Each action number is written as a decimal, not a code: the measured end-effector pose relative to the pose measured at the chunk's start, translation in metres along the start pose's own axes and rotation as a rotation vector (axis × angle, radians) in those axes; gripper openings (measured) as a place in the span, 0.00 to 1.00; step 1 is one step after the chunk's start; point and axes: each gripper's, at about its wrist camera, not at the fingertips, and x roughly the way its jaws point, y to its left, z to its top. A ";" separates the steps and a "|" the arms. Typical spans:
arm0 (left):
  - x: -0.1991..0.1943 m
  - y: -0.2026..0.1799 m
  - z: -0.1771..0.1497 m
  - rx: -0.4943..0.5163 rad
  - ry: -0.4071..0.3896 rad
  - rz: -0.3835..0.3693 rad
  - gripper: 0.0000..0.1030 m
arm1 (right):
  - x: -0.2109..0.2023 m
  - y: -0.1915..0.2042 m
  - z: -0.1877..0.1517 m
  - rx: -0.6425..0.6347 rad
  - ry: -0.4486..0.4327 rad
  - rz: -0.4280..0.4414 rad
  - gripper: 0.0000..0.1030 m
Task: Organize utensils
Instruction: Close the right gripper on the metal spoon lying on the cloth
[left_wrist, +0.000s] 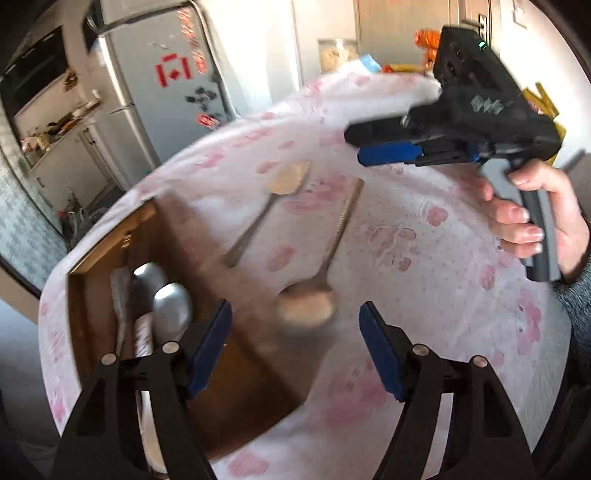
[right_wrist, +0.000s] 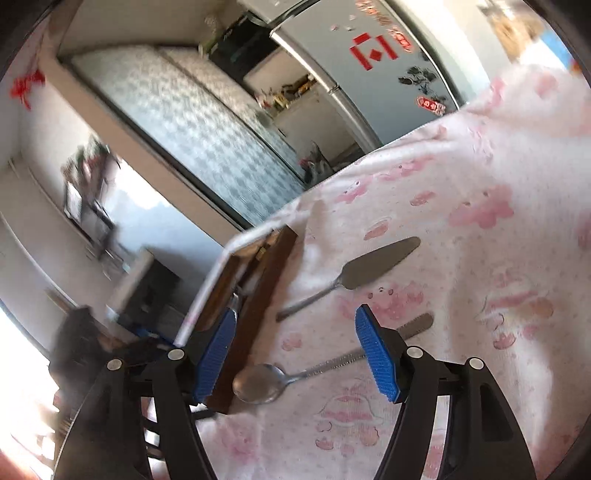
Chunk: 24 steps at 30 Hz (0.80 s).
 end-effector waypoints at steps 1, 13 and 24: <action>0.008 -0.001 0.004 -0.004 0.023 -0.010 0.72 | -0.003 -0.005 0.001 0.027 -0.010 0.023 0.67; 0.051 0.006 0.012 -0.034 0.177 -0.023 0.72 | -0.020 -0.001 0.000 0.008 -0.046 0.046 0.67; 0.043 -0.004 0.005 -0.029 0.147 -0.038 0.48 | -0.023 -0.011 -0.003 0.016 -0.057 0.012 0.67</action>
